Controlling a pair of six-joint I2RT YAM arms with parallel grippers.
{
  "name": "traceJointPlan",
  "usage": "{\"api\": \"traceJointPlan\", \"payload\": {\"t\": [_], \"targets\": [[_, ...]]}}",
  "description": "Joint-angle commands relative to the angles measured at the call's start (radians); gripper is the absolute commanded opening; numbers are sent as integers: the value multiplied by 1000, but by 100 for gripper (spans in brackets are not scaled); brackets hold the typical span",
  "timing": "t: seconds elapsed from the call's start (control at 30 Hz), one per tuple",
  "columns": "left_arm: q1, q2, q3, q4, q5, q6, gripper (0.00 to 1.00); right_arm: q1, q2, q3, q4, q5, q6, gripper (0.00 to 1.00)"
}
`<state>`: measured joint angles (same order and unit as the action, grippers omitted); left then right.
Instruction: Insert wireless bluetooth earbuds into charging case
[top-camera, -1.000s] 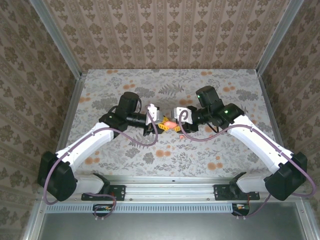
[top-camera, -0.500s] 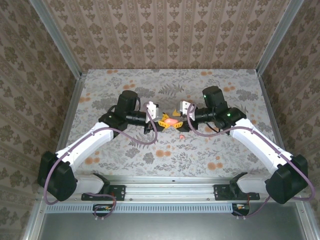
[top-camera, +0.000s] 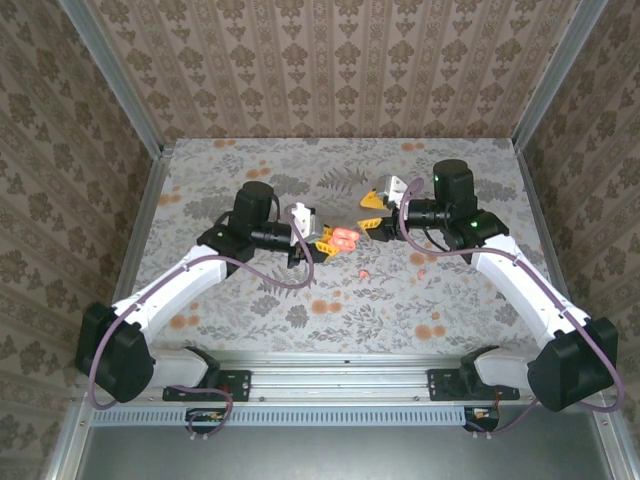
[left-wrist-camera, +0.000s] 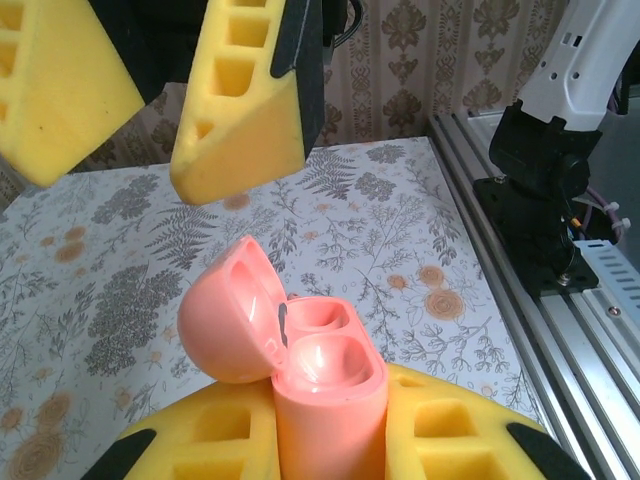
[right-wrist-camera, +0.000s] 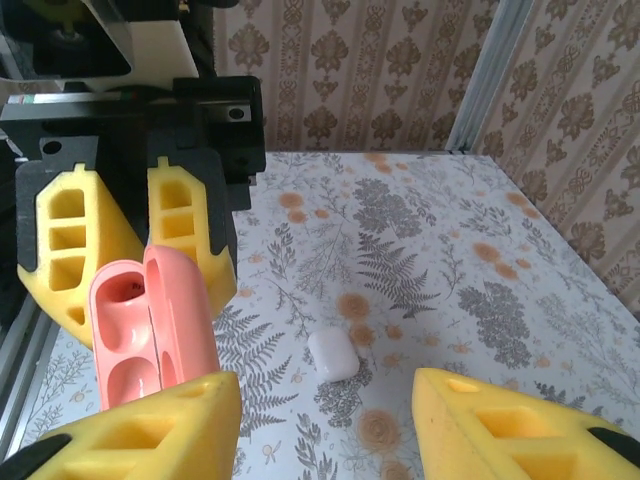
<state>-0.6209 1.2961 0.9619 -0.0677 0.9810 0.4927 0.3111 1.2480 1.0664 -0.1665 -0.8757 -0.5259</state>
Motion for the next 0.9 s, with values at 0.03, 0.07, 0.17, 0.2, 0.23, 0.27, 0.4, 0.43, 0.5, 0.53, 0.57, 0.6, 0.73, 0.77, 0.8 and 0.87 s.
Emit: {"api": "traceJointPlan", "payload": {"t": [0.03,0.07,0.17,0.2,0.23,0.27,0.4,0.43,0.5,0.53,0.57,0.6,0.73,0.77,0.8,0.87], "targets": [[16,-7,-77,175,44,-125,13,-6,-11,4,43,-36,64,49],[22,-5,-98,236,44,-166,13,-9,-16,6,46,-34,82,49],[35,4,-169,424,15,-283,13,-15,-21,33,32,5,174,51],[39,7,-191,474,1,-313,13,-17,-18,48,8,22,200,51],[41,10,-217,540,-17,-350,13,-20,-16,69,-31,44,225,52],[44,13,-242,595,-38,-381,13,-21,-8,89,-73,75,256,52],[46,33,-338,761,-117,-438,12,-20,34,139,-245,186,351,54],[48,44,-363,809,-135,-457,12,-20,44,142,-287,211,358,54],[52,69,-409,905,-161,-500,12,-20,60,139,-341,258,382,54],[55,83,-432,959,-176,-523,12,-19,69,140,-362,286,404,54],[60,99,-456,1013,-194,-552,12,-19,80,142,-397,312,428,55],[66,110,-473,1056,-209,-575,12,-19,92,146,-421,334,442,55],[91,163,-540,1223,-263,-656,12,-17,187,199,-574,441,504,55],[97,171,-552,1250,-275,-669,12,-14,214,218,-611,459,507,55],[101,177,-562,1270,-283,-677,12,-10,237,229,-640,478,508,55],[109,184,-577,1291,-297,-687,12,16,280,251,-686,534,484,55]]}}
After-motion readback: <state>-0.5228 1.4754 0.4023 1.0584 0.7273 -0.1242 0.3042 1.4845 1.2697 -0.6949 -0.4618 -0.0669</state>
